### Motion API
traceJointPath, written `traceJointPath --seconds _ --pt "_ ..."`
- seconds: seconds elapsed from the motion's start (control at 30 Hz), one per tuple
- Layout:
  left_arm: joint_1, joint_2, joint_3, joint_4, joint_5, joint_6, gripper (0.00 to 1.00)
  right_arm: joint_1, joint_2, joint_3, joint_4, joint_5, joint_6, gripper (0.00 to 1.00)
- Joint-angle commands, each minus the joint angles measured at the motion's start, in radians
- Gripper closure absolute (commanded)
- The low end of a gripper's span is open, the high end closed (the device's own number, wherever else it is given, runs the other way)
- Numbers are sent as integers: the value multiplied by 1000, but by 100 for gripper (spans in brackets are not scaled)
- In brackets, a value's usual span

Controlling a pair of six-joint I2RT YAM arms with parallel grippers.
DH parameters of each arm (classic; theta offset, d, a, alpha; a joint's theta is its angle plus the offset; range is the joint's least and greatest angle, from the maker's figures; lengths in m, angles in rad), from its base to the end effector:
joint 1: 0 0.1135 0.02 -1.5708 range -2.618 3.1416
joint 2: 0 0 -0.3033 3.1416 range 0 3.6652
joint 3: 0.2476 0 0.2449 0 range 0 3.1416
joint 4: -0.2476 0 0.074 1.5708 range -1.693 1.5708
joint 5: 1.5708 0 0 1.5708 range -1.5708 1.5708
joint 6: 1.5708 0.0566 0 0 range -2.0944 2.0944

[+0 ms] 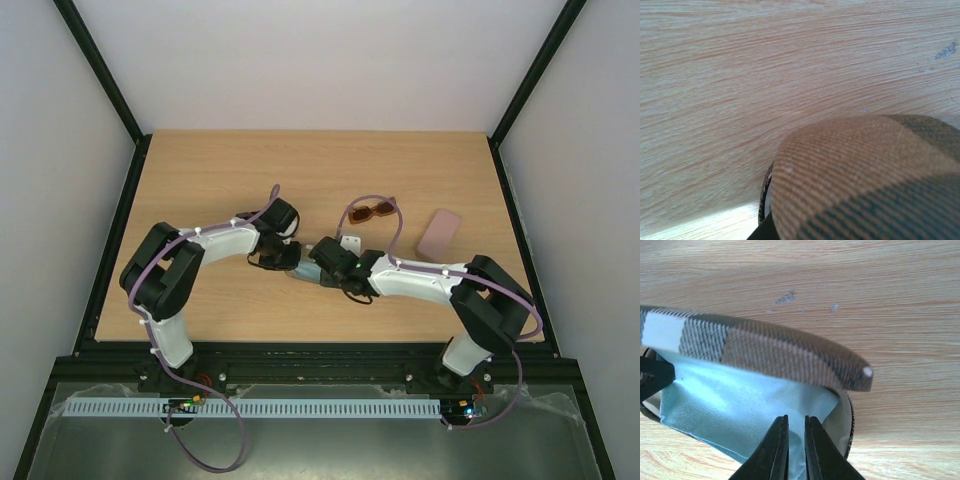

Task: Organize the sunglasses
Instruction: Place the glasses cleaning cloth in the sunglasses case.

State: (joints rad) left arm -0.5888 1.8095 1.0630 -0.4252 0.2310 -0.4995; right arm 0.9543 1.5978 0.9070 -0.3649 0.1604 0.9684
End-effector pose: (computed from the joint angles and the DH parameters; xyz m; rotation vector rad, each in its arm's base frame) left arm 0.2896 -0.2090 0.1721 0.1948 2.8556 -0.5836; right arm 0.1886 0.2505 0.1986 0.0757 2.6813 0.4558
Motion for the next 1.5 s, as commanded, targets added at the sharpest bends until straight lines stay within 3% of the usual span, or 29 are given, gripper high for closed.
traceJointPath --seconds 0.0,0.4,0.63,0.73,0.97,1.47 --pt "-2 13 -13 -8 -13 6 98 7 0 11 17 -14 -19 90" --pt "-3 -1 -26 -5 -11 2 98 7 93 -11 56 -21 -12 86" --pt "-5 -5 -31 -2 -12 1 98 8 62 2 -70 100 11 66" --pt "-7 -6 -31 0 -13 0 98 7 46 18 -92 117 7 62" --pt "-9 -7 -32 -1 -11 -3 98 9 -28 6 18 16 -28 62" --pt "-13 -25 -33 -11 -16 -8 98 8 115 -26 112 -59 -45 66"
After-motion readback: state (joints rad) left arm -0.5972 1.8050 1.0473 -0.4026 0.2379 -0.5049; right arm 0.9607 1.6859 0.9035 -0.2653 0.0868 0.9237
